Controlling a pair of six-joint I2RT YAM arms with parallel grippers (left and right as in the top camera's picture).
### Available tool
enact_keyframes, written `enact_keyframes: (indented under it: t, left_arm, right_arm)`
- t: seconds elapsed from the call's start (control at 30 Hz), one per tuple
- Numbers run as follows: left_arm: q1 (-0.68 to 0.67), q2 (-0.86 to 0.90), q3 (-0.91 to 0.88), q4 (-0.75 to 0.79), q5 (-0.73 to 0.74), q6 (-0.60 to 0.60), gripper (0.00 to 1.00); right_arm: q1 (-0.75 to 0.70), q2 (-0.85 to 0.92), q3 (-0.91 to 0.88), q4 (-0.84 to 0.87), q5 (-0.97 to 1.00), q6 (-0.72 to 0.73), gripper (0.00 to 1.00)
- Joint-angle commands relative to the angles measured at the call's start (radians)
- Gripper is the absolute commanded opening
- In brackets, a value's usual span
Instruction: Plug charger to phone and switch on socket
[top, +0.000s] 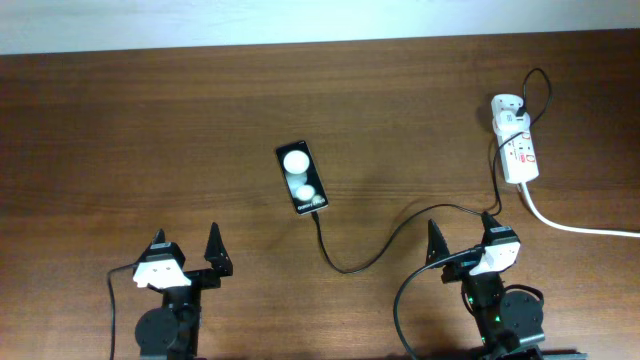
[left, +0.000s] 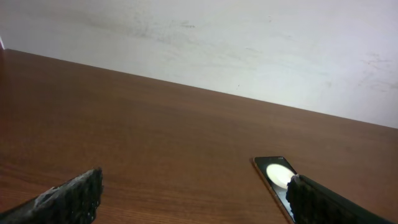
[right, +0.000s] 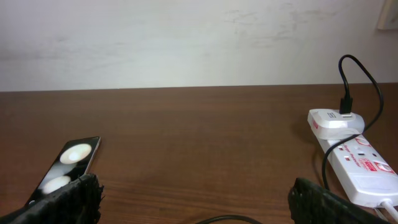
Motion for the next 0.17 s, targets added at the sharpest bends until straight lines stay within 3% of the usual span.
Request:
enact_keyframes:
  t: [0.0,0.13]
  left_arm:
    - [0.007,-0.005,-0.002,-0.005,0.003,0.02,0.99]
    - [0.007,-0.005,-0.003,-0.005,0.003,0.02,0.99]
  right_arm:
    - [-0.007,-0.011,-0.007,-0.006,-0.002,0.007,0.99]
    - [-0.007,-0.011,-0.007,-0.006,-0.002,0.007,0.99]
